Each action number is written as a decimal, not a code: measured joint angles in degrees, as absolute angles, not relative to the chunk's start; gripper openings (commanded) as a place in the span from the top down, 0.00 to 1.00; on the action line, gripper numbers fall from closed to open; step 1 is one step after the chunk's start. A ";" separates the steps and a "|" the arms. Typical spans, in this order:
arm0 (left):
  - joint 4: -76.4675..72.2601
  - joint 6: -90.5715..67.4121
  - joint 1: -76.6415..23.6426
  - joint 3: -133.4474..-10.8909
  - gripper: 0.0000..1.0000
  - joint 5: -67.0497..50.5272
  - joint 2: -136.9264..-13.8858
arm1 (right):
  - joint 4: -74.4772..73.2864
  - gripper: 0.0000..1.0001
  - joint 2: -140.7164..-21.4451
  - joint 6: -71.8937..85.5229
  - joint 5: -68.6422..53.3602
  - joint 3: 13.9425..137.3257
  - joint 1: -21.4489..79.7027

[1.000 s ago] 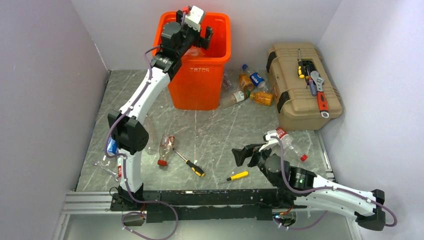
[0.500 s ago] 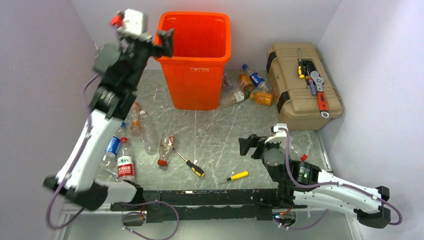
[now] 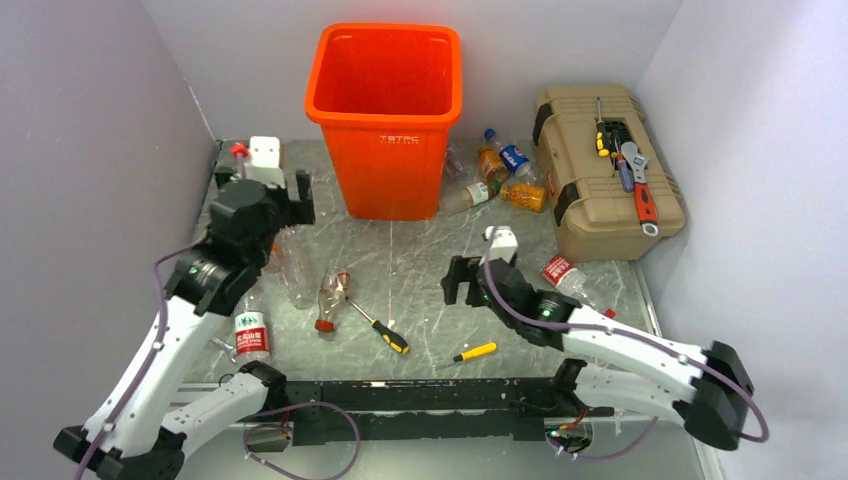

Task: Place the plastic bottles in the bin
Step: Pick up the plastic bottle at the center of the board.

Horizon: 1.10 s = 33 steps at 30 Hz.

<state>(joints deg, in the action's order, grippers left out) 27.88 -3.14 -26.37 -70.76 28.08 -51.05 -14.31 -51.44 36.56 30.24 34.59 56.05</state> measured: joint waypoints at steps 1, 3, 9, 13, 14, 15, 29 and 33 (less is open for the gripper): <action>29.76 -4.58 -26.33 -69.04 0.01 27.90 -51.51 | -12.97 0.00 -53.76 36.51 27.27 34.61 55.09; 33.52 -7.84 -26.33 -65.41 0.01 26.63 -52.58 | -9.78 0.00 -59.11 36.47 20.25 34.61 54.17; 38.48 -16.27 -26.33 -56.53 0.01 20.64 -53.10 | 1.58 0.01 -67.83 37.56 6.61 34.68 54.22; 38.81 -18.48 -26.33 -53.23 0.01 18.09 -52.86 | 9.02 0.02 -76.16 39.35 0.60 36.97 54.22; 38.81 -18.72 -26.33 -52.82 0.02 17.52 -52.49 | 10.37 0.02 -78.19 39.72 -0.43 37.87 54.24; 38.85 -18.76 -26.33 -52.62 0.03 16.91 -51.99 | 11.84 0.02 -80.90 40.27 -1.54 39.44 54.24; 34.94 -18.81 -26.33 -46.22 0.05 17.23 -33.89 | 17.54 0.03 -112.90 45.23 -8.58 68.18 54.24; 34.59 -18.81 -26.33 -46.17 0.05 17.43 -33.56 | 15.81 0.07 -117.25 45.25 -9.13 72.51 54.24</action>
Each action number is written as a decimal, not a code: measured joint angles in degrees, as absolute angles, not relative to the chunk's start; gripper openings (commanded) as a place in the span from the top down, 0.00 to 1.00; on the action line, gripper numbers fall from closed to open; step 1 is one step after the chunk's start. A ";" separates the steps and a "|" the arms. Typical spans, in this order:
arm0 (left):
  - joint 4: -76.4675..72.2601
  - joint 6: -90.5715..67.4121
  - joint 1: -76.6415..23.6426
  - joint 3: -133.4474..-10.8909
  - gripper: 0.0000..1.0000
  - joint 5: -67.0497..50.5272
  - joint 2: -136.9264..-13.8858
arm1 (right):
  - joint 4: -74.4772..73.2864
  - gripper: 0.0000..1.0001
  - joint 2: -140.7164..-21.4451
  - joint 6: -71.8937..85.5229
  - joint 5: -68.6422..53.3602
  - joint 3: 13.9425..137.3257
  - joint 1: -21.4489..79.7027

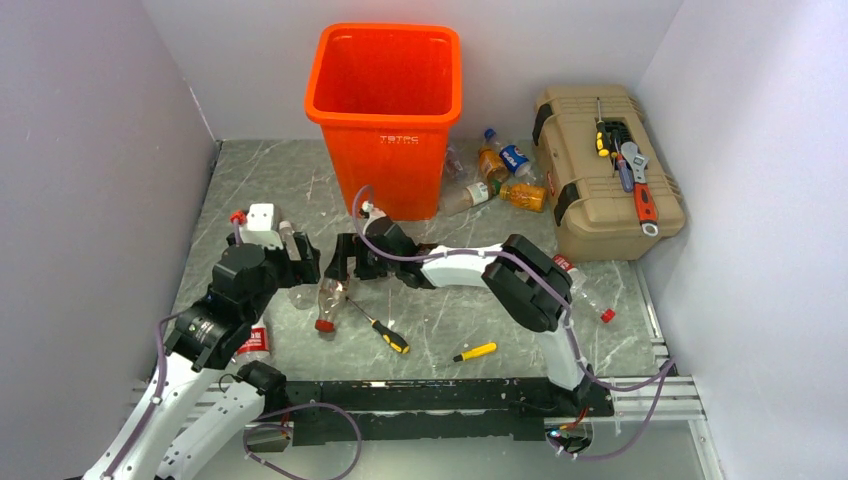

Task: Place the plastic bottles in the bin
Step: Pick up the plastic bottle at the center of the board.

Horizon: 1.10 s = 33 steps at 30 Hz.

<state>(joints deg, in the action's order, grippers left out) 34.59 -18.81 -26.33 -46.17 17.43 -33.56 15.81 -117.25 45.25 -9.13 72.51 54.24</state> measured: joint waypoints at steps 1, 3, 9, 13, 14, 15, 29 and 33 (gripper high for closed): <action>34.50 -18.81 -26.33 -46.17 0.05 17.41 -33.61 | 15.18 0.09 -118.24 45.25 -9.21 73.54 54.24; 34.52 -18.83 -26.33 -46.17 0.05 17.39 -33.69 | 14.39 0.12 -119.48 45.25 -9.41 74.78 54.24; 34.52 -18.98 -26.33 -46.17 0.05 17.21 -34.35 | 12.43 0.27 -121.69 45.30 -9.52 76.82 54.26; 34.50 -18.98 -26.33 -46.17 0.05 17.19 -34.35 | 12.05 0.45 -121.95 45.56 -9.52 76.84 54.26; 34.52 -19.00 -26.33 -46.17 0.05 17.19 -34.35 | 12.05 0.50 -121.95 45.63 -9.54 76.84 54.26; 34.52 -19.00 -26.33 -46.17 0.05 17.19 -34.35 | 12.08 0.55 -121.97 45.74 -9.54 76.84 54.26; 34.52 -19.00 -26.33 -46.17 0.05 17.30 -35.07 | 17.74 0.75 -114.76 47.16 -10.52 66.85 53.17; 34.20 -18.94 -26.33 -45.98 0.01 16.86 -34.94 | 19.05 0.76 -103.94 46.52 -8.91 59.46 51.86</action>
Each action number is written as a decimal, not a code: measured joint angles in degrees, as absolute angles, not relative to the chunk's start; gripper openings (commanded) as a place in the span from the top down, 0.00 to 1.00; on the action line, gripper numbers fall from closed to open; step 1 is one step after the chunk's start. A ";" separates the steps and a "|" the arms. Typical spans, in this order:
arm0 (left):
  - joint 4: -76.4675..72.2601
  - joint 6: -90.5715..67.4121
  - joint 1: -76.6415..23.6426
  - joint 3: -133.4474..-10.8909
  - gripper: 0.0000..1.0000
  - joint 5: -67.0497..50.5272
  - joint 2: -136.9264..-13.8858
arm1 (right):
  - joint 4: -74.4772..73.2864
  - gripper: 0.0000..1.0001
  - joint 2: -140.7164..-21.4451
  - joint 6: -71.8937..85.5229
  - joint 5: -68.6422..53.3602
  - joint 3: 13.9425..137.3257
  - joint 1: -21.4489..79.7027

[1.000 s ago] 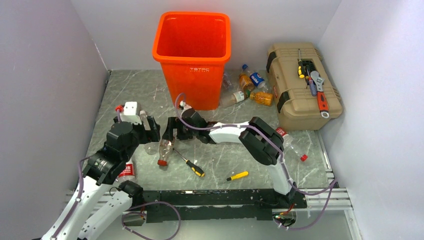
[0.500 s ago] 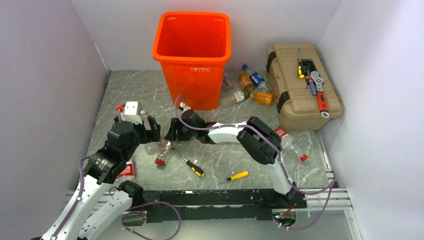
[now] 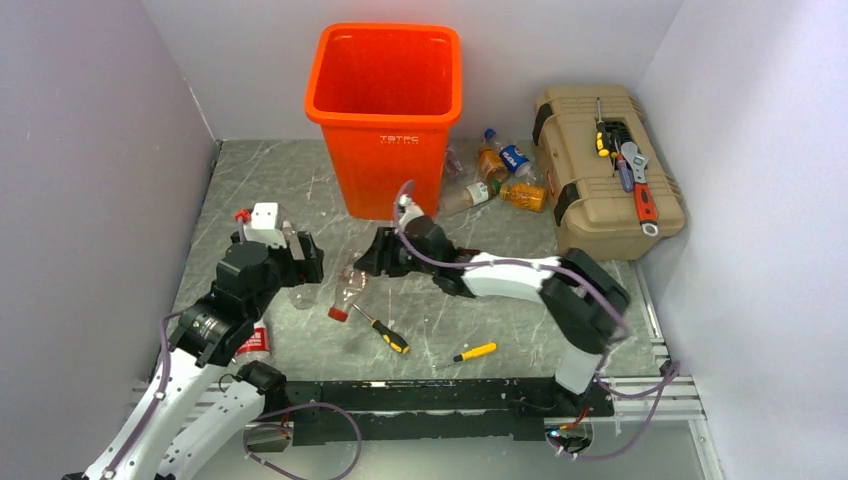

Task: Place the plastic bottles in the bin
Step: Pick up the plastic bottle at the center of the board.

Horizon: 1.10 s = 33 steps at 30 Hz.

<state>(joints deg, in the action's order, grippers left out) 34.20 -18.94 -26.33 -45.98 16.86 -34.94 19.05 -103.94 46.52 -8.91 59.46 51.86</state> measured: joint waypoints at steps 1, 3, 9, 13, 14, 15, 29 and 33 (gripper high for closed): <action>33.56 -18.92 -26.33 -45.63 0.01 16.03 -34.70 | 19.42 0.76 -100.55 46.02 -8.32 57.36 51.57; 32.32 -18.74 -26.33 -44.75 0.00 13.43 -34.35 | 19.70 0.76 -93.69 44.42 -6.50 53.30 51.00; 24.38 -18.50 -26.33 -42.00 0.01 -5.74 -36.99 | 17.65 0.76 -72.23 39.05 -1.04 40.64 49.56; 15.49 -21.06 -26.33 -40.56 0.01 -20.78 -42.68 | 15.68 0.76 -60.55 37.98 0.62 35.46 48.75; 13.21 -22.13 -26.33 -40.45 0.01 -24.49 -44.45 | 15.38 0.76 -58.22 37.87 0.97 34.92 48.56; 11.09 -22.96 -26.35 -40.42 0.00 -27.59 -46.30 | 15.14 0.76 -56.75 37.80 1.10 34.74 48.42; 1.74 -27.03 -31.18 -40.42 0.01 -50.04 -57.84 | 12.73 0.76 -52.38 37.01 1.54 34.20 48.45; 6.00 -24.12 -34.20 -41.41 0.06 -50.04 -58.94 | 12.75 0.76 -52.38 37.01 1.54 34.20 48.45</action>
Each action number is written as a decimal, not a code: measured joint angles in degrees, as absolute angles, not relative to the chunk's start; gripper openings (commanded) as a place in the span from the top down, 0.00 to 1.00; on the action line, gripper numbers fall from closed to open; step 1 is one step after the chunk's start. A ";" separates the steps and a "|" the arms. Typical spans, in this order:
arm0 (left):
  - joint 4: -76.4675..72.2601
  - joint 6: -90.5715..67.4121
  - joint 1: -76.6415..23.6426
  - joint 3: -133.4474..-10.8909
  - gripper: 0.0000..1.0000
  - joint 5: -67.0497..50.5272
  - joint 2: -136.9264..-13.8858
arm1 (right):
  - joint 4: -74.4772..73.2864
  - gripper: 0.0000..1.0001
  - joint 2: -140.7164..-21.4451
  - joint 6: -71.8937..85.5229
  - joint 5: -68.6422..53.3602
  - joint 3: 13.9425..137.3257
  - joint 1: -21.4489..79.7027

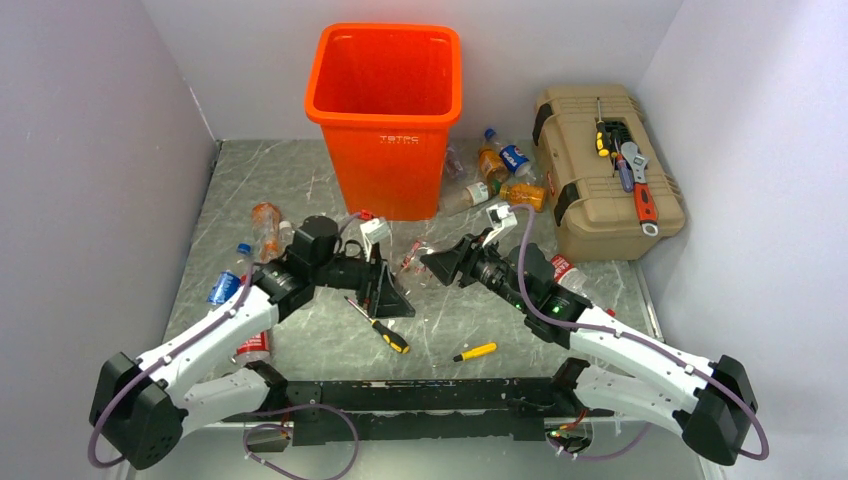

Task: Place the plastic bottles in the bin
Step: Pick up the plastic bottle at the center of the board, then place the plastic bottle in the trash bin.

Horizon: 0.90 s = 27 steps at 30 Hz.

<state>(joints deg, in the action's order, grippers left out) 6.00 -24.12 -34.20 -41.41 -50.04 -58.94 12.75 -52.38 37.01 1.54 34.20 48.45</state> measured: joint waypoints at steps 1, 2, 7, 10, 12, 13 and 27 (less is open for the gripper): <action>7.51 -23.18 -34.94 -42.04 0.09 -49.76 -59.68 | 12.78 0.76 -52.38 37.01 1.52 34.20 48.45; 8.47 -22.74 -35.46 -42.52 0.11 -49.60 -60.34 | 12.78 0.76 -52.38 37.01 1.50 34.22 48.45; 12.75 -20.36 -36.05 -43.97 0.26 -48.66 -62.96 | 12.71 0.76 -52.38 36.97 1.48 34.22 48.45; 13.89 -19.68 -36.05 -44.05 0.42 -48.34 -63.29 | 12.25 0.76 -52.07 36.75 1.48 34.22 48.45; 14.59 -19.25 -36.05 -44.10 0.56 -48.18 -63.29 | 11.79 0.75 -51.44 36.51 1.48 34.22 48.45; 14.76 -19.03 -36.05 -44.16 0.65 -48.16 -63.29 | 11.66 0.74 -51.09 36.38 1.48 34.22 48.45; 24.62 -10.87 -36.21 -54.46 1.00 -36.27 -61.80 | -2.02 0.00 -44.49 30.61 -0.86 41.08 48.40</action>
